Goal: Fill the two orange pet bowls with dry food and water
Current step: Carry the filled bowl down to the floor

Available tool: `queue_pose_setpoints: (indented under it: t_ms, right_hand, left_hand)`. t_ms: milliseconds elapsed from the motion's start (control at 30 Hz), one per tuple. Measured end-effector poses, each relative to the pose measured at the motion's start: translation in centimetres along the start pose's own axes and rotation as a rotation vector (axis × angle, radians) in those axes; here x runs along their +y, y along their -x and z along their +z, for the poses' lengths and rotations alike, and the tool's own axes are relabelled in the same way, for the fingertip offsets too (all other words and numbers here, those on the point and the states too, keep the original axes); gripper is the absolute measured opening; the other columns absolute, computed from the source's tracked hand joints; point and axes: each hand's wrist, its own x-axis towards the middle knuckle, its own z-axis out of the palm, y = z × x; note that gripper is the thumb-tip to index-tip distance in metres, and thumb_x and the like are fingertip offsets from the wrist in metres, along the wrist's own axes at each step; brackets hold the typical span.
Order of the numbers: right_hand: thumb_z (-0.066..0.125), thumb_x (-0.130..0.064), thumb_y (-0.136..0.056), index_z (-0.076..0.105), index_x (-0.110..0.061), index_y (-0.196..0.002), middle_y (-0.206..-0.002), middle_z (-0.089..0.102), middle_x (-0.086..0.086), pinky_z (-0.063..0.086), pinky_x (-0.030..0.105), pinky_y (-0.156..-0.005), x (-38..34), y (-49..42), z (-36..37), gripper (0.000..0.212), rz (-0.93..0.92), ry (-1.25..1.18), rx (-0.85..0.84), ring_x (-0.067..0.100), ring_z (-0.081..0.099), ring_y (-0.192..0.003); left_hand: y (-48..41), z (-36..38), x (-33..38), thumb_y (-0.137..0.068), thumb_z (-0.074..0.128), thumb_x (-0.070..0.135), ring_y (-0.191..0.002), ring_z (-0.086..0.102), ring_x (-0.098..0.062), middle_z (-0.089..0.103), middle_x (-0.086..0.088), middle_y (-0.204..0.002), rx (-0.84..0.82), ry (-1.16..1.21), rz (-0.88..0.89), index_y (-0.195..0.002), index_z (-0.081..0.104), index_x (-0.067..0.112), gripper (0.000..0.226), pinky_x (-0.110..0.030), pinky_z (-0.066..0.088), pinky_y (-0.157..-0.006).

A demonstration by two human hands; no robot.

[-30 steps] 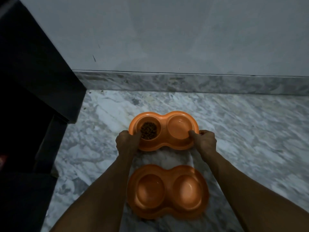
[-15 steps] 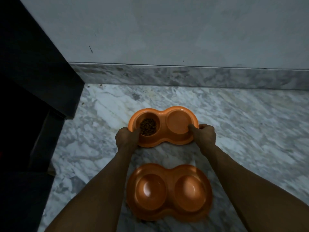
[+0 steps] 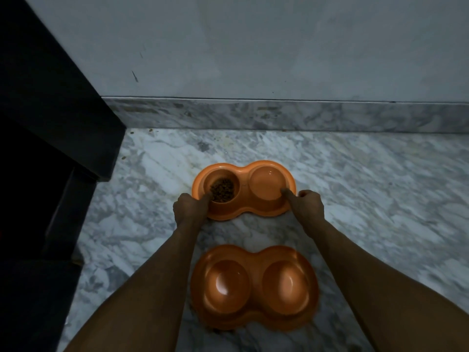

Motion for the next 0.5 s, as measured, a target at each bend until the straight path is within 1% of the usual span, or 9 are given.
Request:
queue_pose_setpoints:
  t_ms: [67,133,167,200,233,267,300,400,500]
  right_hand:
    - [0.065,-0.063,-0.08,0.047,-0.02,-0.074,-0.068,0.046,-0.002,0.036,0.028,-0.059,0.9,0.6,-0.4,0.047,-0.003,0.017,-0.026,0.016,0.046,-0.063]
    - [0.062,-0.068,-0.079,0.041,-0.027,-0.069,-0.068,0.039,-0.007,0.032,0.026,-0.057,1.8,1.5,-0.8,0.047,-0.013,0.066,-0.052,0.009,0.038,-0.06]
    - [0.061,-0.066,-0.081,0.051,-0.025,-0.075,-0.072,0.046,-0.004,0.036,0.027,-0.06,2.2,2.4,-1.1,0.043,-0.024,0.099,-0.064,0.011,0.045,-0.064]
    - [0.061,-0.063,-0.084,0.063,-0.017,-0.094,-0.086,0.058,0.003,0.044,0.031,-0.07,2.7,2.9,-1.2,0.047,-0.03,0.12,-0.076,0.018,0.056,-0.079]
    - [0.061,-0.059,-0.087,0.064,-0.01,-0.116,-0.107,0.065,0.01,0.048,0.036,-0.084,3.1,3.9,-1.4,0.057,-0.038,0.134,-0.076,0.025,0.061,-0.099]
    - [0.061,-0.056,-0.089,0.058,-0.006,-0.129,-0.124,0.064,0.012,0.048,0.039,-0.095,3.2,4.9,-1.7,0.064,-0.041,0.148,-0.071,0.028,0.059,-0.114]
    - [0.06,-0.054,-0.09,0.055,-0.006,-0.133,-0.131,0.061,0.012,0.046,0.04,-0.1,3.4,6.1,-1.9,0.065,-0.048,0.151,-0.068,0.029,0.057,-0.121]
    - [0.059,-0.054,-0.09,0.054,-0.005,-0.135,-0.134,0.06,0.013,0.045,0.04,-0.101,4.3,9.2,-2.7,0.066,-0.058,0.156,-0.087,0.029,0.055,-0.124]
    - [0.058,-0.053,-0.091,0.053,-0.004,-0.136,-0.137,0.057,0.014,0.042,0.039,-0.101,5.2,11.5,-3.3,0.067,-0.066,0.185,-0.079,0.03,0.053,-0.127]
  left_hand:
    - [0.8,-0.2,-0.4,-0.08,0.069,0.053,-0.099,0.062,-0.039,0.066,-0.026,-0.105,-0.002,0.004,-0.007,-0.106,0.063,-0.008,0.066,-0.033,0.04,-0.066]
    - [1.8,-0.3,-0.8,-0.081,0.068,0.051,-0.096,0.063,-0.04,0.065,-0.029,-0.103,-0.004,-0.002,0.008,-0.105,0.063,-0.01,0.066,-0.034,0.039,-0.064]
    - [2.5,-0.3,-1.1,-0.081,0.069,0.05,-0.095,0.062,-0.041,0.065,-0.03,-0.102,-0.009,0.0,0.024,-0.103,0.063,-0.011,0.065,-0.035,0.039,-0.064]
    - [3.1,-0.3,-1.2,-0.081,0.069,0.049,-0.095,0.062,-0.042,0.065,-0.031,-0.101,-0.013,0.004,0.042,-0.097,0.063,-0.011,0.063,-0.036,0.04,-0.064]
    - [4.0,-0.4,-1.4,-0.081,0.07,0.048,-0.096,0.062,-0.042,0.066,-0.03,-0.1,-0.02,0.007,0.057,-0.092,0.063,-0.01,0.059,-0.036,0.04,-0.065]
    - [4.9,-0.5,-1.5,-0.082,0.07,0.046,-0.099,0.062,-0.041,0.066,-0.028,-0.101,-0.029,0.007,0.067,-0.09,0.064,-0.006,0.054,-0.036,0.041,-0.069]
    - [5.9,-0.6,-1.7,-0.082,0.07,0.046,-0.106,0.06,-0.039,0.066,-0.025,-0.107,-0.041,0.001,0.074,-0.097,0.064,-0.005,0.053,-0.036,0.043,-0.075]
    - [8.6,-1.3,-2.4,-0.085,0.068,0.044,-0.125,0.051,-0.035,0.06,-0.02,-0.129,-0.056,-0.02,0.088,-0.126,0.057,-0.003,0.064,-0.036,0.042,-0.097]
    - [10.7,-1.8,-3.6,-0.085,0.068,0.044,-0.129,0.048,-0.034,0.055,-0.019,-0.136,-0.075,0.012,0.08,-0.132,0.053,-0.001,0.068,-0.037,0.041,-0.101]
